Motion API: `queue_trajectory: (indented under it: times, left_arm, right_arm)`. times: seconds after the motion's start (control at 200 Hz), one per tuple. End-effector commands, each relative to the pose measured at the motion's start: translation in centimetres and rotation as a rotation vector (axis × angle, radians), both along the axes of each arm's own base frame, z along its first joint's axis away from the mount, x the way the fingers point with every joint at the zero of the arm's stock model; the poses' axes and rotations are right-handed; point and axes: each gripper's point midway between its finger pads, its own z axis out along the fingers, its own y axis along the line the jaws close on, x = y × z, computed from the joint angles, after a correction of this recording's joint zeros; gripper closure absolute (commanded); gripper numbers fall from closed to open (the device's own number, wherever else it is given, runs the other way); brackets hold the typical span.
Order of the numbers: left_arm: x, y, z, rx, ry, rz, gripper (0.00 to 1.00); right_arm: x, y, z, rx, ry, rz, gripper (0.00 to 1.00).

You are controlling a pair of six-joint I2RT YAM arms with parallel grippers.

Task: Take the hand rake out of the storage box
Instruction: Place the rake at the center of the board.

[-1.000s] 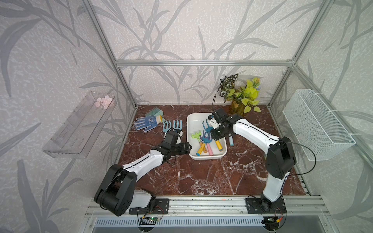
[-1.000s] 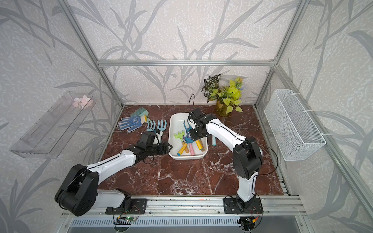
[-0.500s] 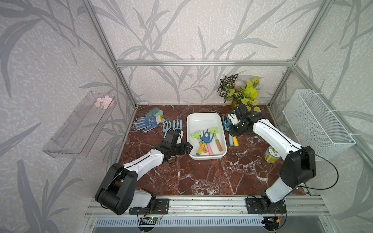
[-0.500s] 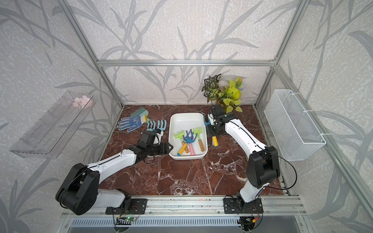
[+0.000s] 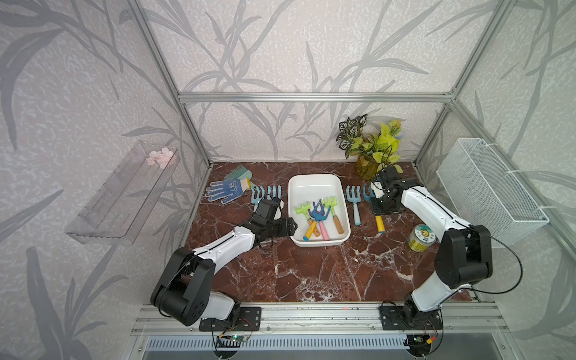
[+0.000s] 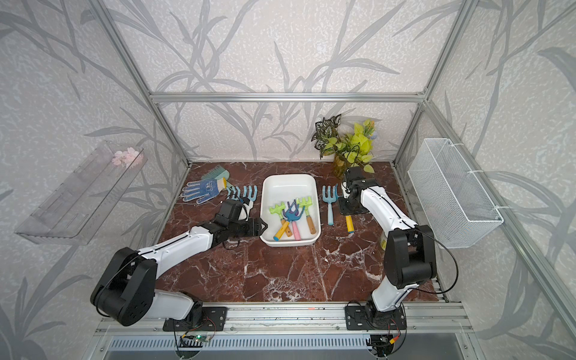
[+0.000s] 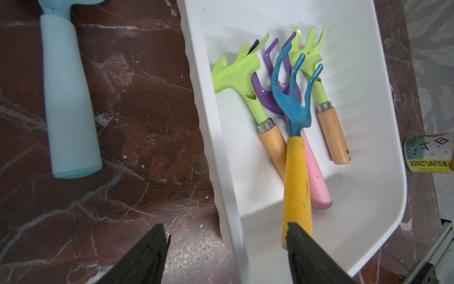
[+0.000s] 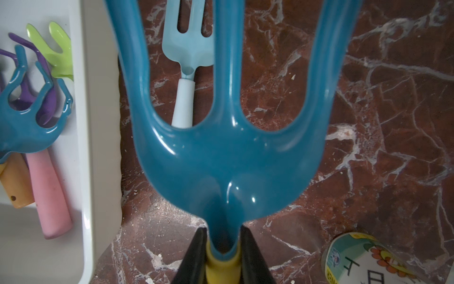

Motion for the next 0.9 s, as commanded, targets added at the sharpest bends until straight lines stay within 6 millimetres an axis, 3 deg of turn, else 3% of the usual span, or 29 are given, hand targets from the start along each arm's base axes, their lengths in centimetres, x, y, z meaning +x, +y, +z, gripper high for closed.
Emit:
queue_trajectory:
  times: [0.0, 0.225, 0.24, 0.51, 0.895]
  left_arm:
    - [0.2, 0.6, 0.0, 0.046, 0.013, 0.021, 0.23]
    - [0.2, 2.0, -0.2, 0.130, 0.025, 0.050, 0.23]
    - [0.2, 2.0, -0.1, 0.133, 0.024, 0.050, 0.23]
    - [0.3, 2.9, -0.5, 0.179, 0.046, 0.071, 0.23]
    - [0.5, 3.6, -0.7, 0.204, 0.061, 0.081, 0.23]
  right_arm:
    - [0.5, -0.8, -0.8, -0.013, 0.000, -0.009, 0.84]
    - [1.2, -1.8, -1.4, -0.004, -0.002, -0.040, 0.84]
    - [1.2, -1.8, -2.3, -0.005, 0.021, -0.041, 0.84]
    - [2.3, -2.2, -5.1, -0.007, 0.085, -0.049, 0.83]
    - [5.7, -2.6, -6.8, -0.012, 0.081, -0.050, 0.83]
